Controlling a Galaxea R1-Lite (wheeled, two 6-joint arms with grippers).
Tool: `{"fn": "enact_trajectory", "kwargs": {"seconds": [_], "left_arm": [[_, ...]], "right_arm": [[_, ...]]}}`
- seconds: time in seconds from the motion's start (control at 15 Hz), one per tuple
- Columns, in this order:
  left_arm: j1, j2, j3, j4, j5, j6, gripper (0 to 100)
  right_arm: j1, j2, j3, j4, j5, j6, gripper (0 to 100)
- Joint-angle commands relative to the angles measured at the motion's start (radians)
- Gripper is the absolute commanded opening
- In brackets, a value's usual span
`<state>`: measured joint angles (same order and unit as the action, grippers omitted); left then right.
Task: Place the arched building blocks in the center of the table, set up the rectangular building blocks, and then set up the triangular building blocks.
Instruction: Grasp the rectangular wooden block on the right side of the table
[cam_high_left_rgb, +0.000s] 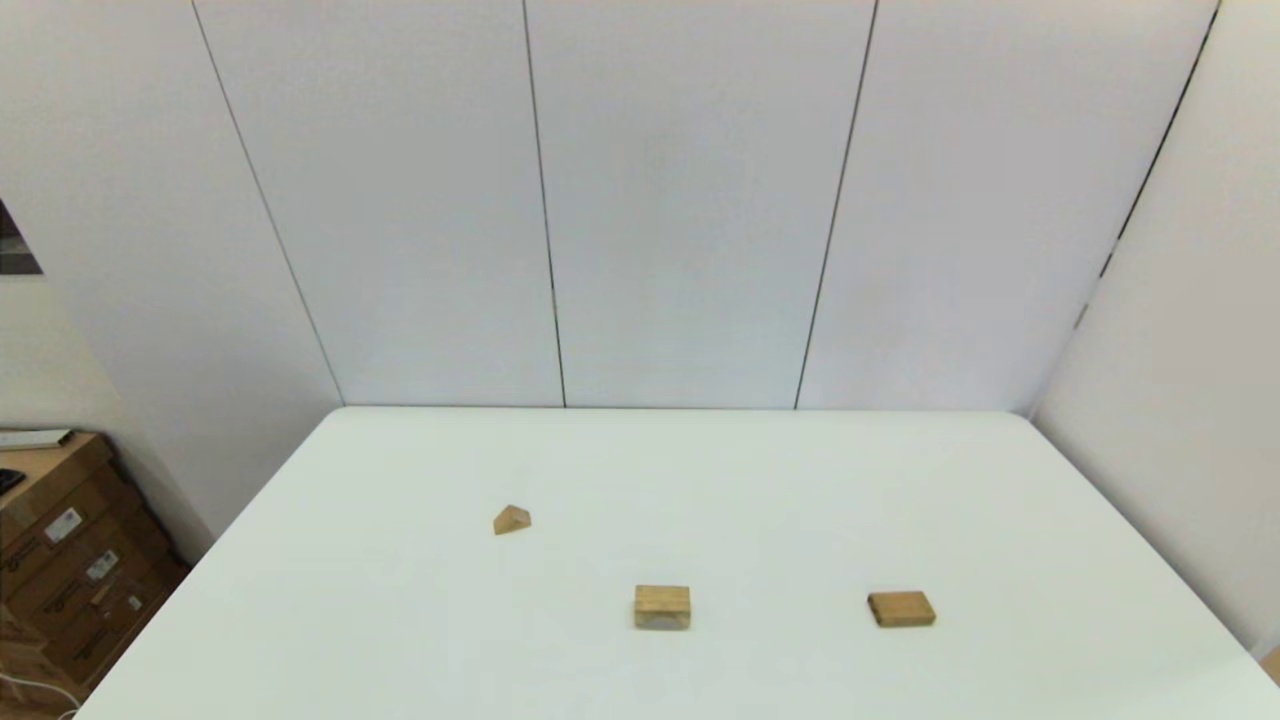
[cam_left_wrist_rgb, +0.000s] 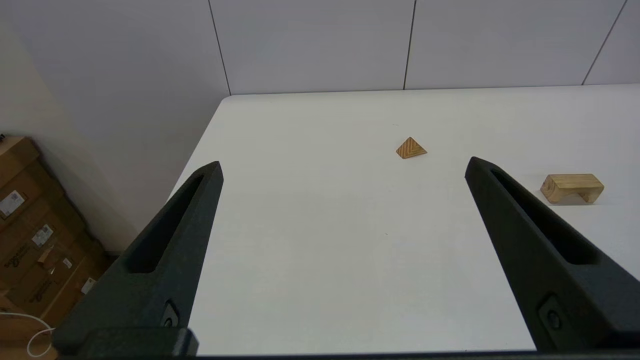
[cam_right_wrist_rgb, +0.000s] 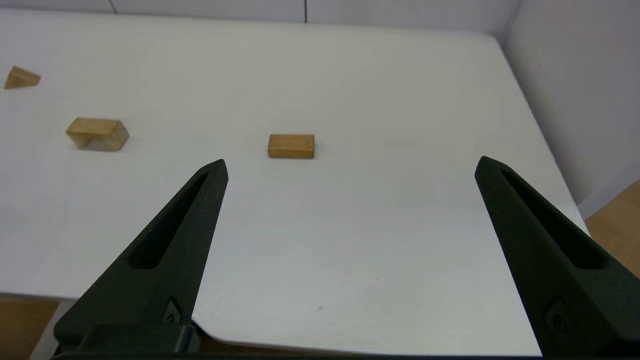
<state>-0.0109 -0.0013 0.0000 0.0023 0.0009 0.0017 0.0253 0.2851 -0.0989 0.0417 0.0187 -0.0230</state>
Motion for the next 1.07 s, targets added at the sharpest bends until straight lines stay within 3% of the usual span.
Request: {"fn": "enact_trajectory", "kwargs": {"seconds": [0.07,0.2,0.33,0.4,0.47,0.6,0.87,1.07], "left_arm": [[0.000,0.001,0.000,0.001,0.001,0.000,100],[0.000,0.001,0.000,0.001,0.001,0.000,100],[0.000,0.001,0.000,-0.001,0.001,0.000,100],[0.000,0.001,0.000,-0.001,0.001,0.000,100],[0.000,0.001,0.000,-0.001,0.001,0.000,100],[0.000,0.001,0.000,-0.001,0.001,0.000,100],[0.000,0.001,0.000,0.001,0.001,0.000,100],[0.000,0.001,0.000,-0.001,0.001,0.000,100]], "right_arm": [[0.038,0.450,-0.240,0.010,0.004,0.002,100],[0.047,0.654,-0.381,0.089,0.017,-0.009,100],[0.067,0.793,-0.516,0.230,0.093,-0.025,100],[0.082,0.853,-0.561,0.288,0.141,-0.071,100],[0.096,0.922,-0.597,0.345,0.199,-0.173,100],[0.143,1.025,-0.645,0.406,0.234,-0.356,100],[0.186,1.241,-0.742,0.534,0.225,-0.735,100],[0.212,1.378,-0.832,0.553,0.218,-0.919,100]]}}
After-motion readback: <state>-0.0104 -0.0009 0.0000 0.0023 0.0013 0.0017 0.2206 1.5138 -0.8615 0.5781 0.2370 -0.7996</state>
